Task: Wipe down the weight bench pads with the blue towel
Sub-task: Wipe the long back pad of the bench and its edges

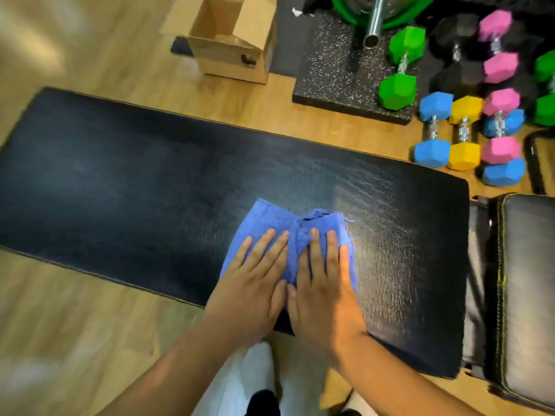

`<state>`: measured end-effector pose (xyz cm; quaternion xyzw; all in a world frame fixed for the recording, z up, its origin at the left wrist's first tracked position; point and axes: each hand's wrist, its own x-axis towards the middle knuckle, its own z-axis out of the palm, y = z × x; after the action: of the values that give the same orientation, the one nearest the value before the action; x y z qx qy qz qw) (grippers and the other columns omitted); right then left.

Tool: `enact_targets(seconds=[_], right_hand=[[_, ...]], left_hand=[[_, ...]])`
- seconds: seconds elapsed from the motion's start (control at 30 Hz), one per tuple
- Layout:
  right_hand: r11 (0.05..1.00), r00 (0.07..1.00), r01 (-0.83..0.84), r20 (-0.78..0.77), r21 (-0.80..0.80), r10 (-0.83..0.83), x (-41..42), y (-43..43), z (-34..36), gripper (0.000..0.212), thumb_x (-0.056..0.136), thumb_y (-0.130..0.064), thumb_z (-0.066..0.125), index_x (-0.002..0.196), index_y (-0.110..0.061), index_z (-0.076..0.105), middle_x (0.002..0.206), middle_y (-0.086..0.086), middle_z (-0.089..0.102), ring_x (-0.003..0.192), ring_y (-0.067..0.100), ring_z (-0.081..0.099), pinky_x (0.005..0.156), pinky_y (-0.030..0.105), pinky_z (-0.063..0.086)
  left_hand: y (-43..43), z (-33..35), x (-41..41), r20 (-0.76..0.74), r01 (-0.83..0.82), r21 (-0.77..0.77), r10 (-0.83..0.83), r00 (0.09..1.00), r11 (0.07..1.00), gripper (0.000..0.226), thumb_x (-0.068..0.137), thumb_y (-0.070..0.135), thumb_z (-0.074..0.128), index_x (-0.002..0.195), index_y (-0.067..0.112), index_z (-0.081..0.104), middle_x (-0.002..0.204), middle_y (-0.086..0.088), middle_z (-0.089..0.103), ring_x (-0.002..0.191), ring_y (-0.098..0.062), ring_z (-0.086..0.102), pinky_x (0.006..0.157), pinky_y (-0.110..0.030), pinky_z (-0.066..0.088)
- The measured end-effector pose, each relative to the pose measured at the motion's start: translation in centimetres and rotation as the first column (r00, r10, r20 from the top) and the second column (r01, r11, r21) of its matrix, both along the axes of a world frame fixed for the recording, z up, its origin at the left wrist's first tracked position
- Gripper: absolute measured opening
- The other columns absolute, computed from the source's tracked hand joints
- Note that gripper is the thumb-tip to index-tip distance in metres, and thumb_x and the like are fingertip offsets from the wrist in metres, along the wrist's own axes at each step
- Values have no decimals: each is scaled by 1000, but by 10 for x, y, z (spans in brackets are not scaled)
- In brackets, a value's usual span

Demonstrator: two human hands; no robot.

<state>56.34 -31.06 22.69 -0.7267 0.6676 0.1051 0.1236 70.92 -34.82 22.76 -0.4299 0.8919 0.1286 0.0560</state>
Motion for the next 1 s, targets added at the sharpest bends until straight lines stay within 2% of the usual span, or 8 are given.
enact_targets(seconds=[0.1, 0.17, 0.3, 0.47, 0.7, 0.83, 0.9, 1.0], right_hand=[[994, 987, -63, 141, -91, 75, 28, -31, 0, 70, 90, -40, 25, 144, 4, 26, 156, 24, 12, 144, 44, 1, 115, 59, 11], [987, 978, -111, 161, -118, 129, 41, -58, -3, 70, 90, -42, 22, 146, 0, 27, 157, 21, 12, 144, 43, 2, 116, 57, 9], [975, 964, -199, 159, -94, 212, 40, -95, -4, 66, 97, -46, 13, 151, -10, 6, 160, 9, -8, 145, 32, -14, 117, 47, -9], [988, 977, -132, 161, -81, 144, -16, -111, -3, 65, 100, -48, 18, 151, -16, -5, 160, 0, -14, 145, 22, -18, 117, 41, -12], [996, 994, 53, 103, -72, -46, -133, -88, 1, 64, 100, -44, 18, 151, -14, -6, 160, 4, -12, 146, 22, -16, 118, 40, -10], [973, 971, 205, 147, -106, -189, -158, -47, -3, 62, 99, -39, 20, 151, -10, 0, 160, 8, -8, 146, 26, -12, 119, 44, -5], [947, 954, 276, 170, -164, -248, -157, -14, -6, 61, 98, -36, 18, 151, -7, 11, 160, 13, 3, 147, 30, -1, 119, 49, 6], [934, 936, 318, 211, -165, -281, -152, 30, -8, 61, 96, -35, 20, 149, -5, 22, 158, 16, 14, 146, 33, 8, 116, 53, 15]], left_hand=[[-23, 2, 41, 61, -29, 12, 28, 998, 999, 58, 96, 36, 29, 144, 3, 36, 155, -7, 27, 145, -24, 20, 113, -47, 23], [-46, 4, 66, 129, -86, 29, 81, 988, 996, 63, 96, 44, 25, 146, 6, 32, 157, -5, 21, 146, -22, 15, 115, -47, 21], [-83, 6, 67, 154, -277, 123, 257, 954, 953, 72, 93, 55, 12, 150, 19, -13, 153, 11, -24, 142, -9, -23, 119, -38, -8], [-88, 11, 2, 229, -469, 106, 438, 869, 877, 70, 99, 46, 20, 149, 11, -16, 157, -2, -25, 143, -24, -24, 117, -47, -8], [-70, 8, -139, 170, -280, 83, 263, 950, 956, 65, 99, 38, 12, 147, 6, -18, 157, -4, -25, 143, -26, -26, 116, -52, -10], [-38, 1, -171, 159, -207, 22, 201, 966, 978, 63, 96, 39, 4, 143, 5, -22, 157, -8, -23, 142, -28, -26, 116, -53, -9], [-12, 0, -171, 109, -137, -19, 139, 984, 990, 66, 93, 39, 2, 147, 3, -11, 159, -10, -14, 145, -30, -18, 117, -55, -3], [25, -3, -165, 72, -46, -49, 49, 996, 998, 65, 95, 35, 16, 147, -3, 20, 158, -16, 12, 146, -37, 4, 113, -60, 14]])
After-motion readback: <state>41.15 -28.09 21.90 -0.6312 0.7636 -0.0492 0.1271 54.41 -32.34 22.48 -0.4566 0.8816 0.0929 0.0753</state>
